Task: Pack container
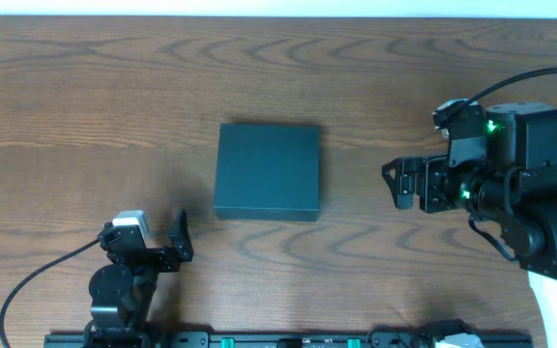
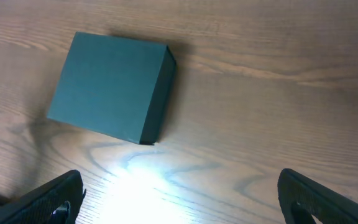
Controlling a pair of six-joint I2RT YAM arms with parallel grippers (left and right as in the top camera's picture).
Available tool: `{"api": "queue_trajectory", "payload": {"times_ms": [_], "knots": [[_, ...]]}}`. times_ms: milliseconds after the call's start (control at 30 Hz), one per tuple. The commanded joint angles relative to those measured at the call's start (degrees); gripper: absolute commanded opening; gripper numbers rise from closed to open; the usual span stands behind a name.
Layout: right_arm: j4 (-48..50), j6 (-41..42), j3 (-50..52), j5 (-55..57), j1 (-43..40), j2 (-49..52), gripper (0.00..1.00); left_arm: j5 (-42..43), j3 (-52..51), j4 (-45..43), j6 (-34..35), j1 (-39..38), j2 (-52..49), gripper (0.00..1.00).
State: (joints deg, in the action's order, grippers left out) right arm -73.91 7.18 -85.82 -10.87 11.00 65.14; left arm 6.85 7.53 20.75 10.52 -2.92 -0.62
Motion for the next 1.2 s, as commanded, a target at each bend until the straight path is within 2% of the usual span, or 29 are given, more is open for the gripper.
{"api": "queue_trajectory", "payload": {"times_ms": [0, 400, 600, 733, 833, 1167], "knots": [[-0.1, 0.5, -0.7, -0.1, -0.1, -0.1, 0.99, -1.1, -1.3, 0.0, 0.2, -0.2, 0.4, 0.95], [-0.3, 0.5, -0.7, 0.0, 3.7, -2.8, 0.99, -1.0, -1.3, 0.0, 0.2, -0.2, 0.4, 0.95], [2.2, -0.9, 1.4, 11.7, 3.7, -11.7, 0.99, -1.0, -1.3, 0.0, 0.2, -0.2, 0.4, 0.95], [7.6, -0.9, 10.3, 17.7, 3.5, -22.0, 0.99, -1.0, -1.3, 0.0, 0.2, -0.2, 0.4, 0.95], [16.1, -0.9, 25.6, 20.8, 2.2, -34.6, 0.99, -1.0, -1.3, 0.0, 0.2, -0.2, 0.4, 0.95], [27.6, -0.8, 50.7, 21.4, 1.8, -51.2, 0.99, -1.0, -1.3, 0.0, 0.2, -0.2, 0.4, 0.95]]}}
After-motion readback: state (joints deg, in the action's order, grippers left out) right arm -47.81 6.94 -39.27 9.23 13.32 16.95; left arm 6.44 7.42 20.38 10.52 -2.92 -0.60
